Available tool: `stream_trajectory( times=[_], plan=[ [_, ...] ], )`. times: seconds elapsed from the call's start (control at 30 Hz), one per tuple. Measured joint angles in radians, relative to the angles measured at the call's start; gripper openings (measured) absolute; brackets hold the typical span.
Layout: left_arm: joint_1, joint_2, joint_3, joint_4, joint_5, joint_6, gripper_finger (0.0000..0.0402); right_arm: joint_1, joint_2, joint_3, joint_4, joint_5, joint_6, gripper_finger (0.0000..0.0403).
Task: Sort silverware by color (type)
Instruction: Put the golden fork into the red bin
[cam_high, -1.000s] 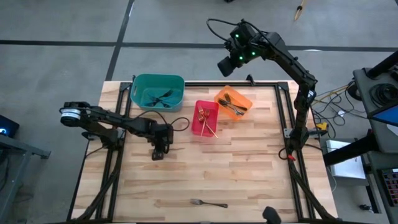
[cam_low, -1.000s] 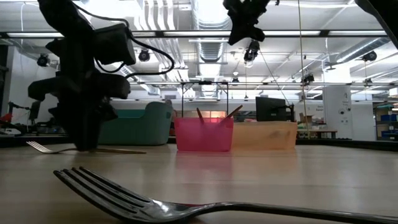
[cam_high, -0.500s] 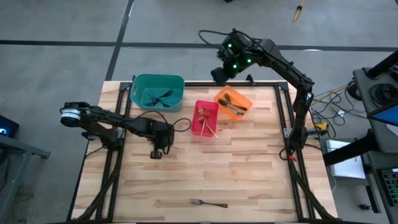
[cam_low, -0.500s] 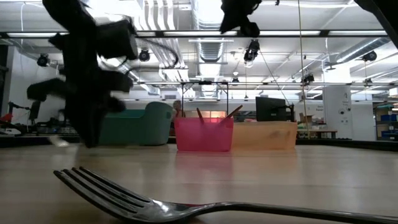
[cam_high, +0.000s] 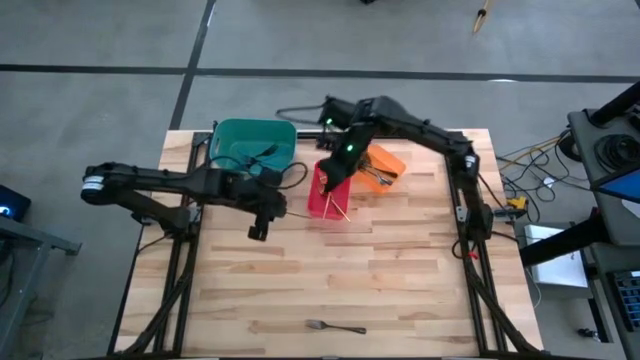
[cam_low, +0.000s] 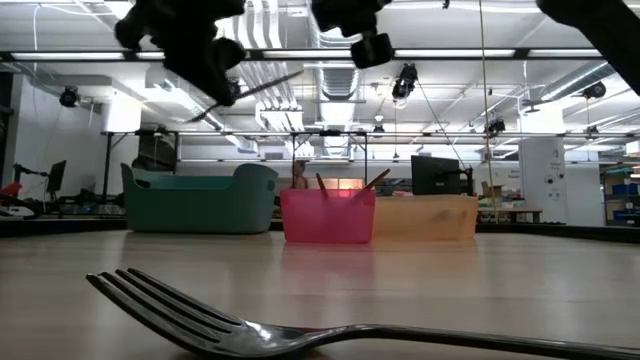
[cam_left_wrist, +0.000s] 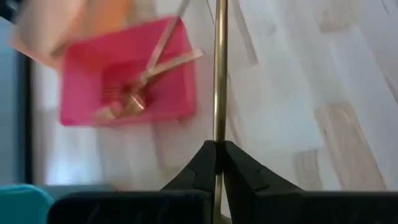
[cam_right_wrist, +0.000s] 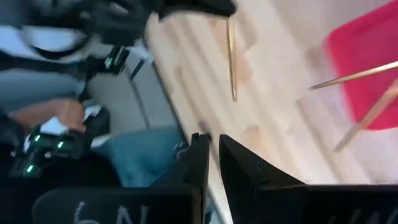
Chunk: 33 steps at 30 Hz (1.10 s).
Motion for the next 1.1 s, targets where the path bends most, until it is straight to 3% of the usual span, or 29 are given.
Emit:
stream_trajectory(
  times=[0.17, 0.33, 0.47, 0.6, 1.1],
  plan=[
    [0.000, 0.047, 0.077, -0.013, -0.024, 0.028, 0.0001, 0.052, 0.061, 0.000, 0.001, -0.073, -0.037, 0.0031],
    [-0.011, 0.089, 0.130, -0.021, -0.026, 0.030, 0.0000, 0.075, 0.095, 0.000, 0.007, -0.053, -0.084, 0.0031],
    [-0.019, 0.109, 0.160, -0.021, -0.025, 0.036, 0.0000, 0.075, 0.115, 0.000, 0.012, 0.052, -0.090, 0.0029],
    [-0.022, 0.122, 0.169, -0.040, -0.025, 0.037, 0.0000, 0.075, 0.128, -0.002, 0.012, 0.002, -0.090, 0.0035],
    [-0.027, 0.119, 0.197, -0.022, -0.076, 0.013, 0.0000, 0.075, 0.203, -0.015, 0.069, -0.015, -0.077, 0.0171]
  ],
)
